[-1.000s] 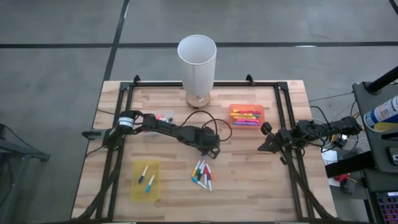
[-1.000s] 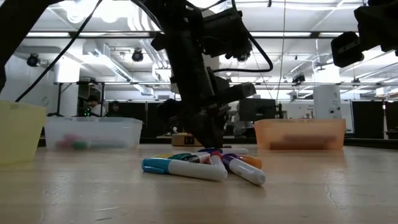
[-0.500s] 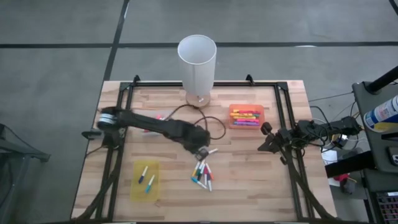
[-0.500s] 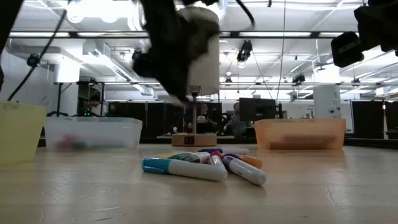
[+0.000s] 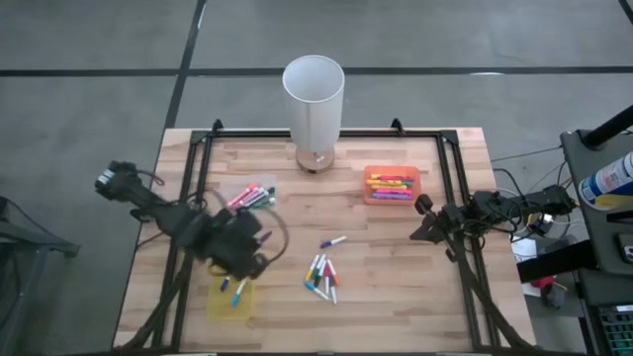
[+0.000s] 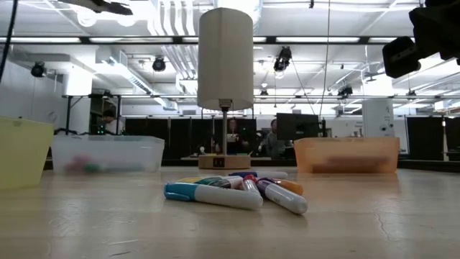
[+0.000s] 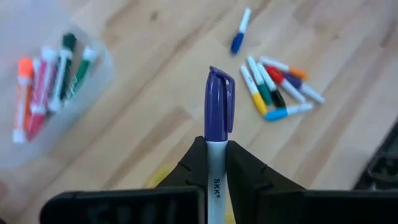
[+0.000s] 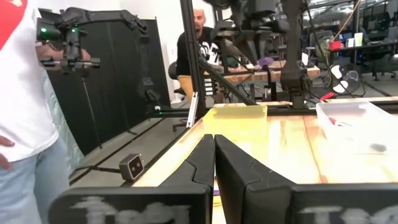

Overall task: Pick & Place Markers
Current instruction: Put the top small purple highlighter pen into the yellow bin

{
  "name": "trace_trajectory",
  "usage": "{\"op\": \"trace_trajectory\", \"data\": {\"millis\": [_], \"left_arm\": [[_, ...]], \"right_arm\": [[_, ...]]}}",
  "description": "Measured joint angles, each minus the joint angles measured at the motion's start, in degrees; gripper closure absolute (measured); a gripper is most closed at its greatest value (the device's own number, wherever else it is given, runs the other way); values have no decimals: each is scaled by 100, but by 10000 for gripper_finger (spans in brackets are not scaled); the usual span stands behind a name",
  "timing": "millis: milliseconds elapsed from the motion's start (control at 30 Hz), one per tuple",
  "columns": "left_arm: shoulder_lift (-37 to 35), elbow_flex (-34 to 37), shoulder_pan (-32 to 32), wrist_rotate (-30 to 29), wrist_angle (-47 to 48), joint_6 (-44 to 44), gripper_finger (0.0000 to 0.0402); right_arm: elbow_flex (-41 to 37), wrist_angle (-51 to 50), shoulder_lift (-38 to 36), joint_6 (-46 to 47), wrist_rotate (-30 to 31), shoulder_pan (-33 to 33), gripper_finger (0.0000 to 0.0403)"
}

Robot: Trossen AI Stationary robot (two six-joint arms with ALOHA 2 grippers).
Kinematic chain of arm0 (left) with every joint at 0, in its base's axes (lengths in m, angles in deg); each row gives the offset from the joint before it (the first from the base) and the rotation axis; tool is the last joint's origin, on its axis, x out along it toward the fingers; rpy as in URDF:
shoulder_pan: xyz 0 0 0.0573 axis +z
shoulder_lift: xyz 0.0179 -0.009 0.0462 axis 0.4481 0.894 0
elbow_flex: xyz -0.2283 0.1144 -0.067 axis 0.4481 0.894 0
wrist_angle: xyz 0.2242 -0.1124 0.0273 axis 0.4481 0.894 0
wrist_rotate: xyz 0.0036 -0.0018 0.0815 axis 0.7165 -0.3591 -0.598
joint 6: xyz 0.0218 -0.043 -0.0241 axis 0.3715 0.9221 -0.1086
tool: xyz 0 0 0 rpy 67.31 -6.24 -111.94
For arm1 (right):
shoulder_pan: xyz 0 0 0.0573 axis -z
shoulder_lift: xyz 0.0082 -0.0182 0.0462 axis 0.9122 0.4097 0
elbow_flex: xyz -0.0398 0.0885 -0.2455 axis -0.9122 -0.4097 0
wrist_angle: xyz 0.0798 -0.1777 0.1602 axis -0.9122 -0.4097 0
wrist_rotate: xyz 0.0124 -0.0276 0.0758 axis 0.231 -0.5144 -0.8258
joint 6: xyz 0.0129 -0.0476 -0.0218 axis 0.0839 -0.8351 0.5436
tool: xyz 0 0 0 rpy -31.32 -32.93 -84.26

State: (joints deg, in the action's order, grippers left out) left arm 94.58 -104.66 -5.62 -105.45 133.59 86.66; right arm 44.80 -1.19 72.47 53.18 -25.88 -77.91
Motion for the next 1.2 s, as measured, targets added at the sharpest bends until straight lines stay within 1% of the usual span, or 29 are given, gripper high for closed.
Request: {"op": "trace_trajectory", "data": {"millis": [167, 333, 367, 467, 500, 600, 700, 833, 1033, 1200], "left_arm": [[-255, 579, -828, -36, 61, 1167, 375], [-309, 1420, -1314, -11, -12, 1968, 372], [-309, 1600, -1369, 91, -130, 2084, 372], [-309, 2100, -1430, 699, -743, 2337, 371], [-309, 2263, -1455, 808, -1019, 2376, 371], [-303, 2740, -1474, 900, -1939, 2351, 371], [-276, 3130, -1470, 950, -2471, 2278, 370], [-282, 3437, -1470, 1331, -2544, 2490, 370], [-278, 3822, -1459, 1344, -2676, 2588, 369], [-285, 3901, -1459, 1343, -2919, 2643, 369]], "right_arm": [[-1, 0, 3, 0, 0, 0, 394], [0, 0, 4, 0, 0, 0, 394], [-1, 0, 4, 0, 0, 0, 394], [-1, -1, 4, 0, 0, 0, 394], [0, 0, 4, -1, 0, 0, 394], [0, 0, 4, 0, 0, 0, 394], [0, 0, 4, -2, 0, 0, 394], [0, 0, 4, 0, 0, 0, 394], [0, 0, 4, 0, 0, 0, 394], [0, 0, 4, 0, 0, 0, 394]]}}
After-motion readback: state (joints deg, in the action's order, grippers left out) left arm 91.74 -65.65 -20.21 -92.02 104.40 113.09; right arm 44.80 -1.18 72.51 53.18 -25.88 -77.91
